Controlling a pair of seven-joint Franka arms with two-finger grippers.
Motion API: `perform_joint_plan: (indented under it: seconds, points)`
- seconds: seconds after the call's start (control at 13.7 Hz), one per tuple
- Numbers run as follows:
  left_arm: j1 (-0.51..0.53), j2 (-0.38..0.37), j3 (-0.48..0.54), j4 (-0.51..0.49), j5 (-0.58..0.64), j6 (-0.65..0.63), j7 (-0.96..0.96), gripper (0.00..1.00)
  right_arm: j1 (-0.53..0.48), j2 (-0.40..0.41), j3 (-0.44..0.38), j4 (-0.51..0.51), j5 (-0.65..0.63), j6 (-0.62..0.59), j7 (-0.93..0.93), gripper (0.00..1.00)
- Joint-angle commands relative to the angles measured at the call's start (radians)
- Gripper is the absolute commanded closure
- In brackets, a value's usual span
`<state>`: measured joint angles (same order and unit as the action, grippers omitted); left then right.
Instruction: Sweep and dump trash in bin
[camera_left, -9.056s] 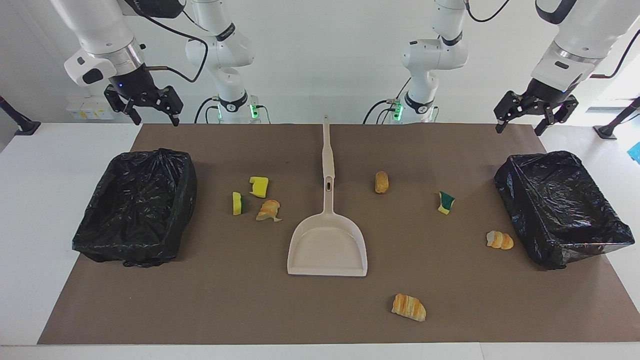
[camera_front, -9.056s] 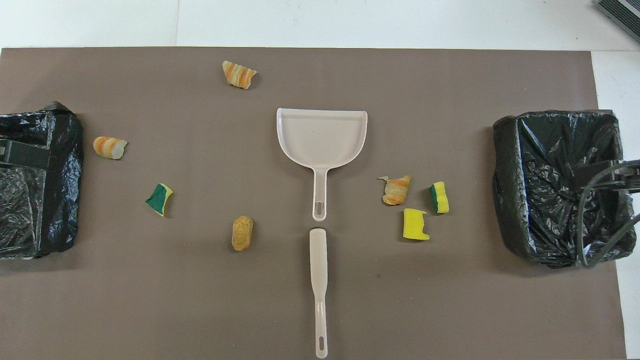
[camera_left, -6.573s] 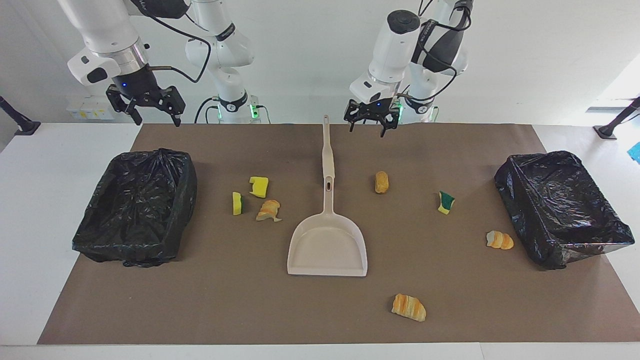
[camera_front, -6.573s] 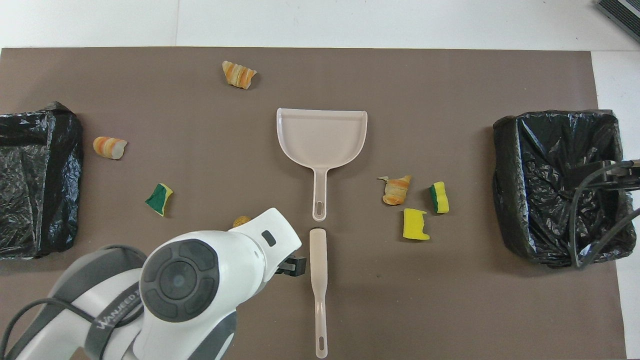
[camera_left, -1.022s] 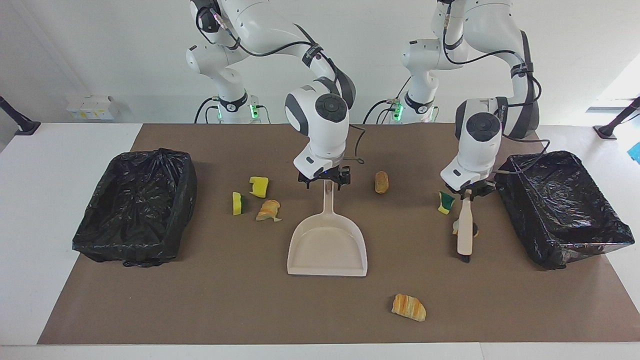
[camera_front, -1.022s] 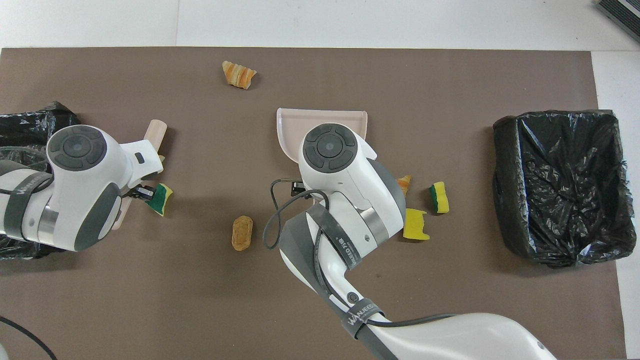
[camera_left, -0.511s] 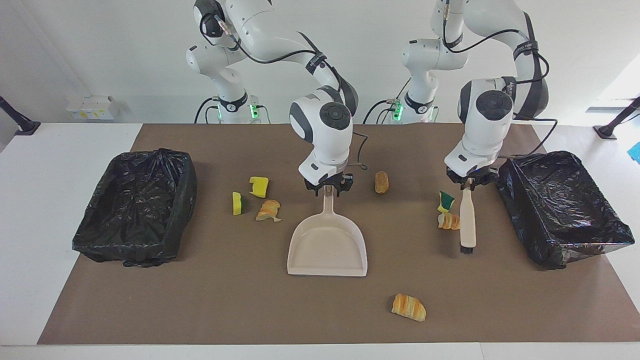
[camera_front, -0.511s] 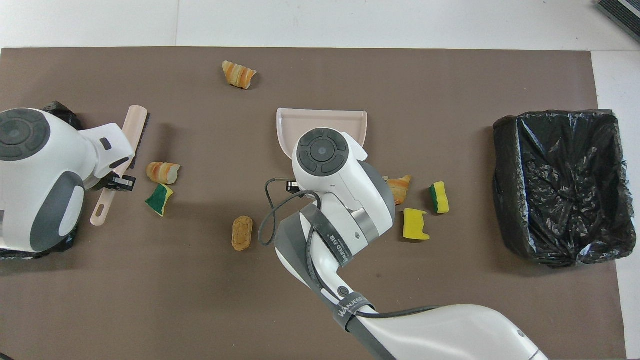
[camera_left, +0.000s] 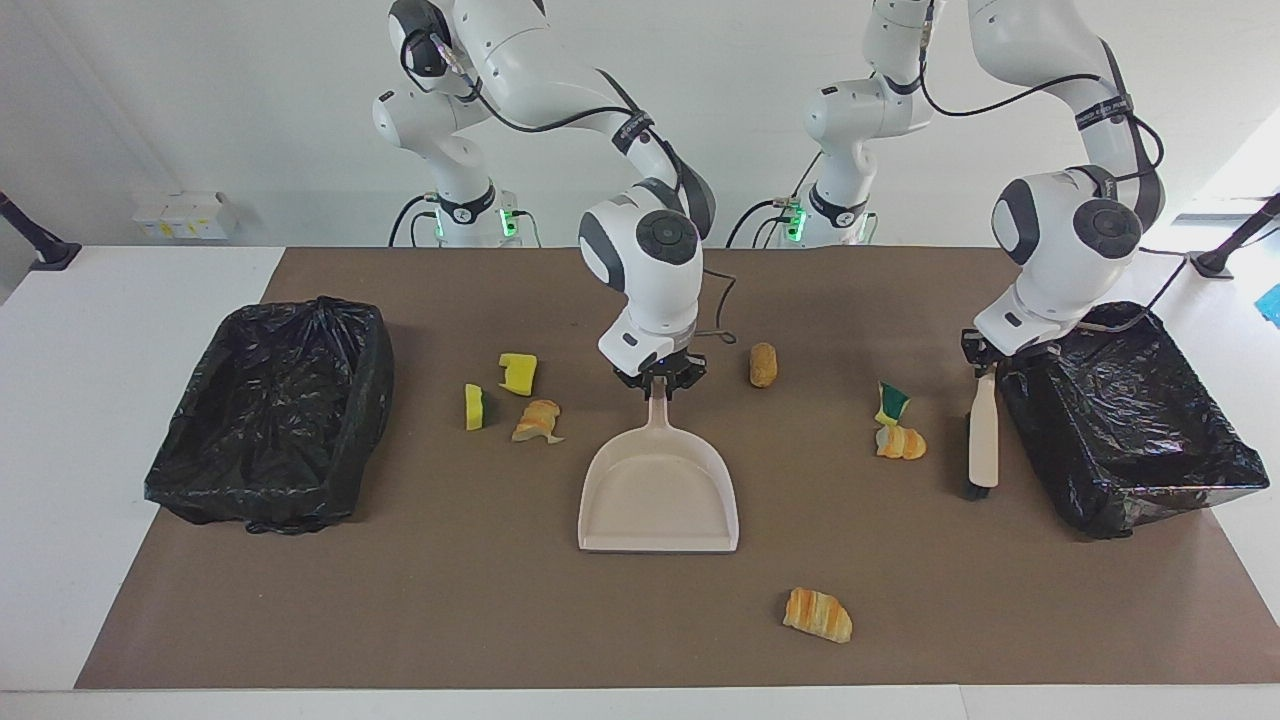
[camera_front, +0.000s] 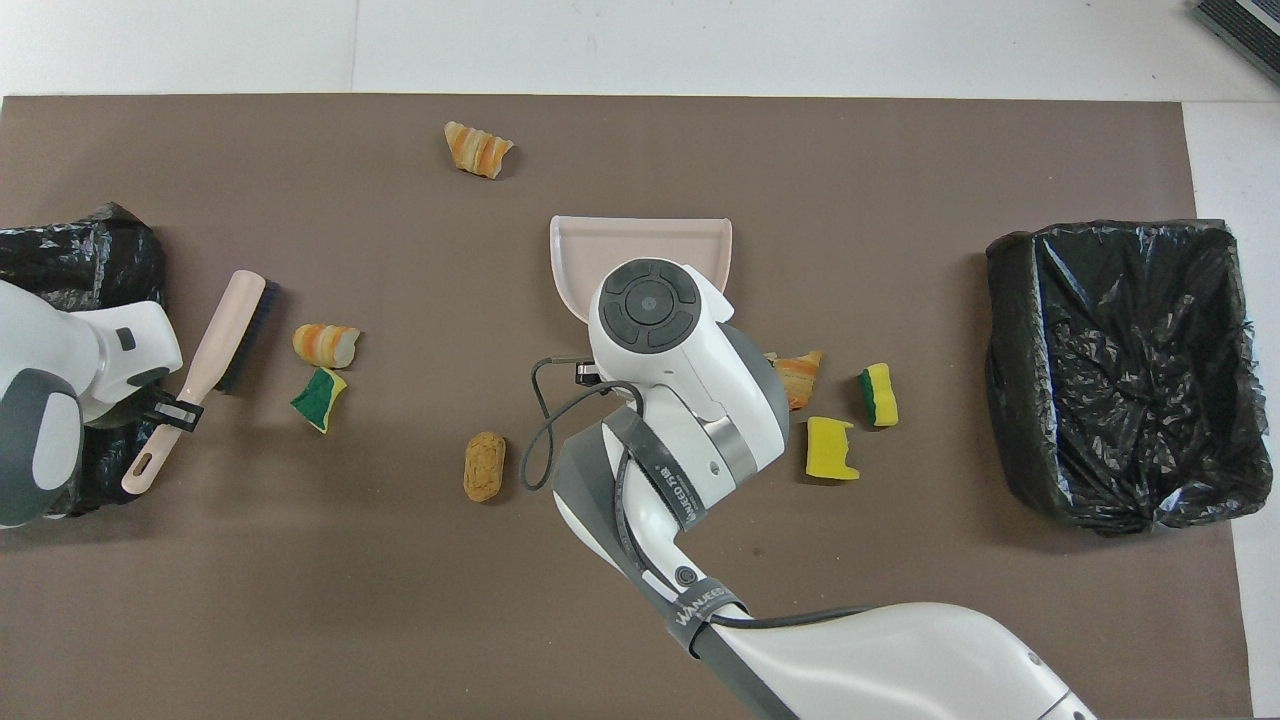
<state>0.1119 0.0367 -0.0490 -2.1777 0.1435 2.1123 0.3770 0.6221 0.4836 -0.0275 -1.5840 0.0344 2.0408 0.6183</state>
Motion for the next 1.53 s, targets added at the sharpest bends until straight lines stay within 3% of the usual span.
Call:
perform_joint_plan:
  seconds: [0.0,0.37,0.58,0.8,1.1,1.46]
  points:
    - [-0.052,-0.124,-0.006,-0.157,-0.060,0.031,0.013,1.00,-0.007,-0.014,-0.002,0.013,0.012,-0.078,-0.038,1.00]
    - [-0.300,-0.181,-0.006,-0.215,-0.103,-0.037,-0.126,1.00,-0.068,-0.206,-0.008,-0.019,0.025,-0.296,-0.306,1.00]
    - [-0.445,-0.189,-0.003,-0.200,-0.105,-0.064,-0.260,1.00,-0.114,-0.301,-0.009,-0.060,0.025,-0.404,-0.596,1.00]
    - [-0.430,-0.106,0.000,-0.055,-0.102,-0.112,-0.218,1.00,-0.128,-0.324,-0.011,-0.100,-0.023,-0.418,-0.973,1.00]
    - [-0.383,0.044,0.001,0.186,-0.038,-0.131,-0.155,1.00,-0.172,-0.410,-0.009,-0.308,-0.077,-0.225,-1.348,1.00]
    - [-0.269,0.201,0.001,0.383,-0.022,0.038,0.049,1.00,-0.119,-0.413,-0.009,-0.396,-0.080,-0.191,-1.410,1.00]
